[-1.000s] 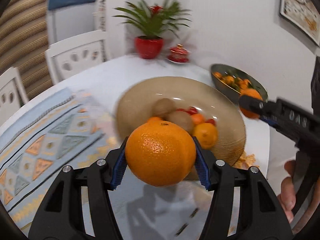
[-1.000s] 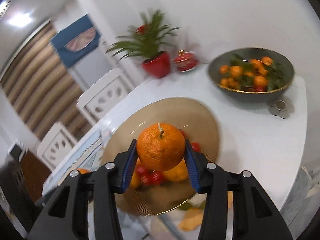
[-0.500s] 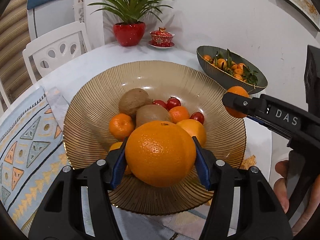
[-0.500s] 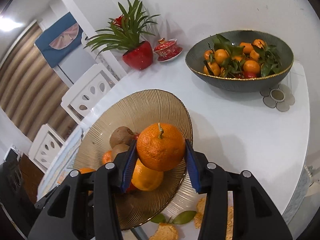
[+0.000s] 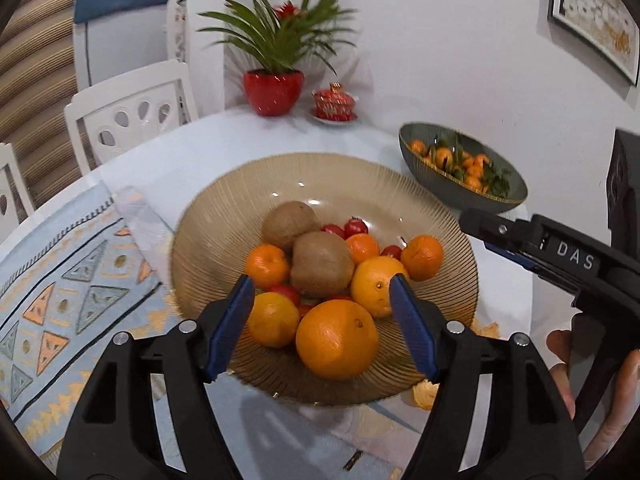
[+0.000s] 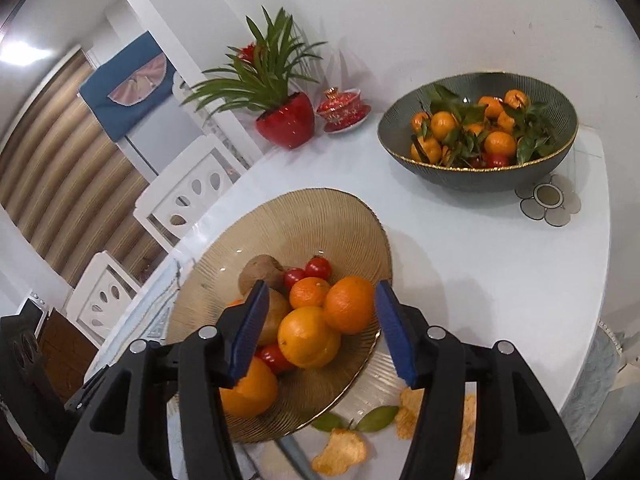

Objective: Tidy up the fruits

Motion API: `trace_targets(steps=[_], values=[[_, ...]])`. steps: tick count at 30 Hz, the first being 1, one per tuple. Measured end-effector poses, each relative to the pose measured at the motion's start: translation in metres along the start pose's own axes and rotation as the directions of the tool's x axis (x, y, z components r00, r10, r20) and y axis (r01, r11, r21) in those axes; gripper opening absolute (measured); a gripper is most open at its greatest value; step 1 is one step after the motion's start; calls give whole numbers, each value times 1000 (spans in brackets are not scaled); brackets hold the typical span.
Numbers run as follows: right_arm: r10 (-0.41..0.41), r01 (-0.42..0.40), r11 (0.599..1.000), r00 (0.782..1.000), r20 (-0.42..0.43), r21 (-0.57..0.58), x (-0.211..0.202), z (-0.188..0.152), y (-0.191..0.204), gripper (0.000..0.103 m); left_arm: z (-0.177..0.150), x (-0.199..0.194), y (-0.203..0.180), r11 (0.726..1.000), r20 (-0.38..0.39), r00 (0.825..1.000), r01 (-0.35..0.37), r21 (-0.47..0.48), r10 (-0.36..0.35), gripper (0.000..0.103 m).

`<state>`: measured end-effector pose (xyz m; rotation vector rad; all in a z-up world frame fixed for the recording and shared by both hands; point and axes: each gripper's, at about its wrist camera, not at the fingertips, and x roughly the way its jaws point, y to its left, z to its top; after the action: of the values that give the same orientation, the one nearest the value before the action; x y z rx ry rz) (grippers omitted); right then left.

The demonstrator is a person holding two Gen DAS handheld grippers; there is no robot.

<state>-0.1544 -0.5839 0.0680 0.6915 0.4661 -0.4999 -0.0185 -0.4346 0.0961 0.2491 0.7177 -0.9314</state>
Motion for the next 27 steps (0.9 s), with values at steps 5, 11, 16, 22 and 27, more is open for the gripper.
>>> trace_targets(steps=[5, 11, 16, 22, 27], values=[[15, -15, 999, 1000, 12, -31, -23, -8, 26, 57, -6, -35, 15, 999, 40, 999, -3, -34, 4, 75], [28, -25, 996, 999, 36, -90, -51, -25, 71, 59, -16, -89, 41, 998, 109, 994, -2, -69, 9, 75], [-8, 16, 991, 998, 63, -131, -67, -64, 115, 60, -36, -125, 64, 996, 151, 989, 3, -86, 10, 76], [-115, 127, 986, 987, 114, -111, -63, -122, 137, 64, -85, -137, 100, 995, 124, 992, 6, -95, 6, 79], [-206, 221, 970, 969, 135, -105, -44, -164, 149, 67, -123, -133, 135, 991, 75, 995, -51, -124, 60, 79]])
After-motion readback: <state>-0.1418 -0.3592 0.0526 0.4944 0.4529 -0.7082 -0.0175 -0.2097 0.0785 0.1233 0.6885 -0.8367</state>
